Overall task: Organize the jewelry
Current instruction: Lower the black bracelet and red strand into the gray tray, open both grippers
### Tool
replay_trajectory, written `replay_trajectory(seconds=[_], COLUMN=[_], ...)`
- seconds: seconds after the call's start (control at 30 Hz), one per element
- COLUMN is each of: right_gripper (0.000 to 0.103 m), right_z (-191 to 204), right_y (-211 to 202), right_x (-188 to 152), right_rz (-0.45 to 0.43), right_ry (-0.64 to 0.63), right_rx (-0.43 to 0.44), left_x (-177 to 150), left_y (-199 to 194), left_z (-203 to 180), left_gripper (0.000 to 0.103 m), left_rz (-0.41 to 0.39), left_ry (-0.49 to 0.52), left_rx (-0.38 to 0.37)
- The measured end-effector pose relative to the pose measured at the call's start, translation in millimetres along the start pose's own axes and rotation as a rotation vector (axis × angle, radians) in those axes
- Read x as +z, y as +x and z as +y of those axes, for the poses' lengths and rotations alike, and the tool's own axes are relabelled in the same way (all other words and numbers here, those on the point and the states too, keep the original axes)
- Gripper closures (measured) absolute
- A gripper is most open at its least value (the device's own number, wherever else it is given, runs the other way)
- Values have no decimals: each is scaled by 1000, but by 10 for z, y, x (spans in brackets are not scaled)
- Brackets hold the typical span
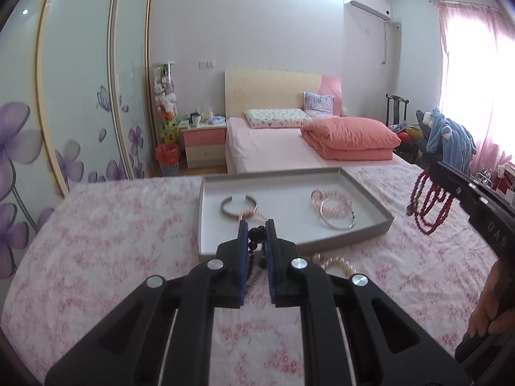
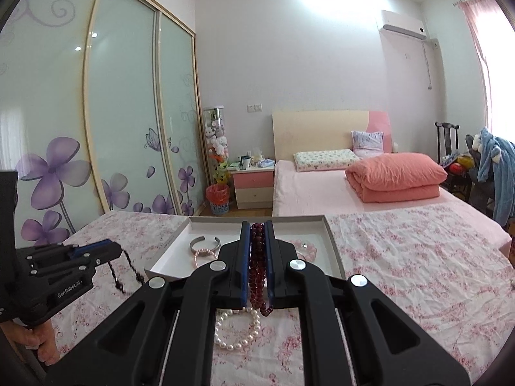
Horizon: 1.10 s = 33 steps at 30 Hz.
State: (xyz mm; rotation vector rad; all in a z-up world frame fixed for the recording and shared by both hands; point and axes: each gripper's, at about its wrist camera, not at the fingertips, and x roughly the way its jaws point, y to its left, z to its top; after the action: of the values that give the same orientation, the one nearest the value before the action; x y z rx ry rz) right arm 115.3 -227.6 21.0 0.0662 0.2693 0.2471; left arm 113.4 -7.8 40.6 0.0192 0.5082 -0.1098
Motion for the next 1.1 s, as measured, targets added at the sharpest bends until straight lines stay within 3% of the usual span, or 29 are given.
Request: replay_trajectory(seconds=[0.23,0.57,1.1], right_gripper=[94,94,94], right_z=[24,18,-207], right_y=[146,546,1554], right_x=[97,176,-46], right_rz=[-21,-4,226], right_ry=[-4,8,102], right_rx=[-1,-6,28], left_x=[190,382,352], left_y=[81,470,1462], left_z=[-69,-50,-6], left_gripper=[92,92,92], left_rz=[-47,-52,71], left_ry=[12,-3,-24], left_rx=[20,22,-24])
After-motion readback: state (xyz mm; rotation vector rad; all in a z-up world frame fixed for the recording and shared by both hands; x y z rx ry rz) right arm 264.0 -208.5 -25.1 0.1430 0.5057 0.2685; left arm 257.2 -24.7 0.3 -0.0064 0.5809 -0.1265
